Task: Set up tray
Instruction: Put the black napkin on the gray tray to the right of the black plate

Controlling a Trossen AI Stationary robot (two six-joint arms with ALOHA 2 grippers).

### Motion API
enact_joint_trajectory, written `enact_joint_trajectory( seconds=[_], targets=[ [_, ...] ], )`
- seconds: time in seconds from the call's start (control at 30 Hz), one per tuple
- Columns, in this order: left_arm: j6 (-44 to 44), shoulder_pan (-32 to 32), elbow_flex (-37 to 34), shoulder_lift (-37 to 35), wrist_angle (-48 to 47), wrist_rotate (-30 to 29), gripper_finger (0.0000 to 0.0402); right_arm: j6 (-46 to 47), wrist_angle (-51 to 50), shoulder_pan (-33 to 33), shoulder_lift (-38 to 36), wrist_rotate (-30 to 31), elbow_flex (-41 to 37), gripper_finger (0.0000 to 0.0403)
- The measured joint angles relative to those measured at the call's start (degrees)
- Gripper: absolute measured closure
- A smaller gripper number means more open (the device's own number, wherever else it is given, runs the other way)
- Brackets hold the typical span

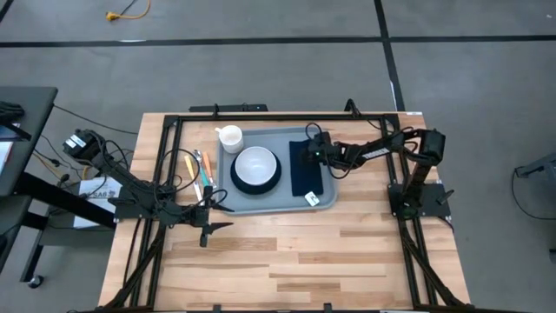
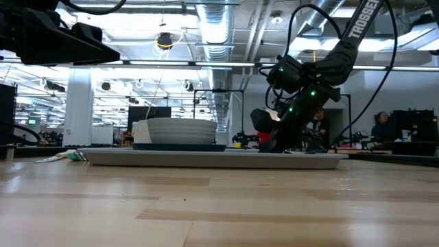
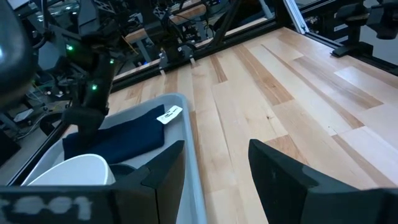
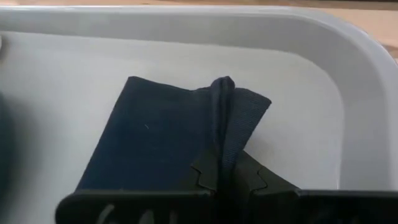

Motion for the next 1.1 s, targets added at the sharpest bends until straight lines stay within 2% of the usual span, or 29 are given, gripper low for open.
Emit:
enact_joint_trajectory(
  seconds=[0.2,0.4,0.7,0.83,1.1],
  targets=[
    [0.0,0.0,0.0,0.0,0.0,0.0,0.0235,0.02,0.02,-0.09,0.0,0.05,0.0,0.04],
    [-0.01,0.0,0.0,0.0,-0.01,0.0,0.0235,1.54,-1.02,0.0,0.0,2.57,0.0,0.0395],
    [0.0,-0.02,0.0,0.0,-0.02,0.0,0.0235,0.25,-1.26,0.0,0.0,1.21,0.0,0.0389],
    [0.0,-0.01,0.0,0.0,-0.02,0.0,0.0235,-0.01,-1.24,0.16,0.0,1.07,0.0,0.0369],
    [0.0,-0.02,0.0,0.0,-0.02,0.0,0.0235,-0.14,-1.2,0.37,0.0,-1.1,0.0,0.03]
  ],
)
